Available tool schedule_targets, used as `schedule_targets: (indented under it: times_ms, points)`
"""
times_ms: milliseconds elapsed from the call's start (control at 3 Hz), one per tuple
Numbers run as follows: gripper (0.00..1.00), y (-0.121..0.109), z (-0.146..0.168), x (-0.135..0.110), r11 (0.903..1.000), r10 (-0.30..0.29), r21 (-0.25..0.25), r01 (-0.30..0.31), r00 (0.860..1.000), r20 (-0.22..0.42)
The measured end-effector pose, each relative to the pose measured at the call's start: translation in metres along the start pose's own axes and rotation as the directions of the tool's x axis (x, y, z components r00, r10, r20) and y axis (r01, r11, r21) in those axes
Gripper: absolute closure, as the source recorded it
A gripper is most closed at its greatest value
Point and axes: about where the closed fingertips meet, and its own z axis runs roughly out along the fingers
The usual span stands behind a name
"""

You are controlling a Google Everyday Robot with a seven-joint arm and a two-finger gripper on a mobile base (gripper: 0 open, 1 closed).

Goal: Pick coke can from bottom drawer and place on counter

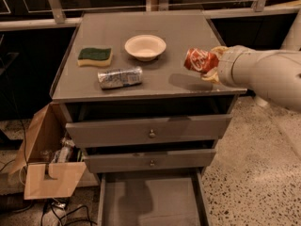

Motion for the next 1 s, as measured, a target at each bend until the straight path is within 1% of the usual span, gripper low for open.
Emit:
schedule_targets:
  times_ms: [333,667,1000]
  points:
    - [1.0,-0.017,0.015,-0.004,0.9997,-0.018,-0.018,0.018,1.0,-0.003]
    - [1.0,-0.018,0.037,-0.011,0.9956,-0.034,-0.087,0.035,0.999,0.013]
    - [1.0,-0.016,0.057,-0.011,0.9793,-0.048,-0.193,0.059,0.997,0.061]
